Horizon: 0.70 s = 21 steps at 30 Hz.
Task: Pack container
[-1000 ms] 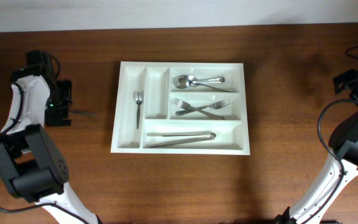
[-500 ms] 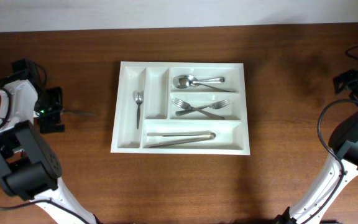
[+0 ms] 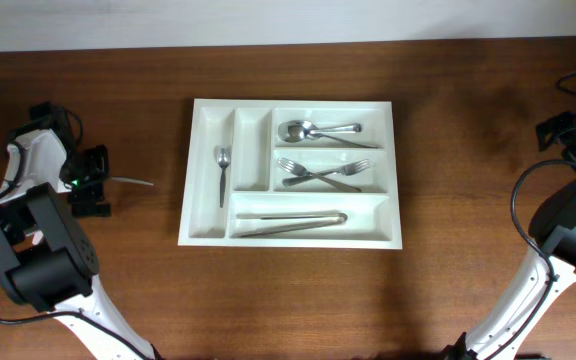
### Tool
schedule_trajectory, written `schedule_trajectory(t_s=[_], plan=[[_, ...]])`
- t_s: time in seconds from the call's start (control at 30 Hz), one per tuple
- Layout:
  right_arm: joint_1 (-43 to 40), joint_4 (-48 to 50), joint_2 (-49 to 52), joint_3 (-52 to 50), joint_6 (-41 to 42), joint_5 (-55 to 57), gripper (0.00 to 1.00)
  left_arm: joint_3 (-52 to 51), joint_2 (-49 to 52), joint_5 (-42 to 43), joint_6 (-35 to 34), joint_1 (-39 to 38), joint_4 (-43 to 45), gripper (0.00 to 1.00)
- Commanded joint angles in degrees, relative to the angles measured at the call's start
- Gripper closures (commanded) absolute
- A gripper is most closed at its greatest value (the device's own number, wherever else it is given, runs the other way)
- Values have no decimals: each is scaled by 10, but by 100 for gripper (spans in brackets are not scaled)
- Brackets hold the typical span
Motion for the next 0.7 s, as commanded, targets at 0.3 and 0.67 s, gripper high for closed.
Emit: schedule_trajectory(t_s=[0.3, 0.67], plan=[[2, 0, -24, 4, 0, 5, 1, 2, 43, 34, 24, 1, 22, 1], [2, 0, -24, 4, 0, 5, 1, 2, 43, 42, 43, 2, 24, 11]])
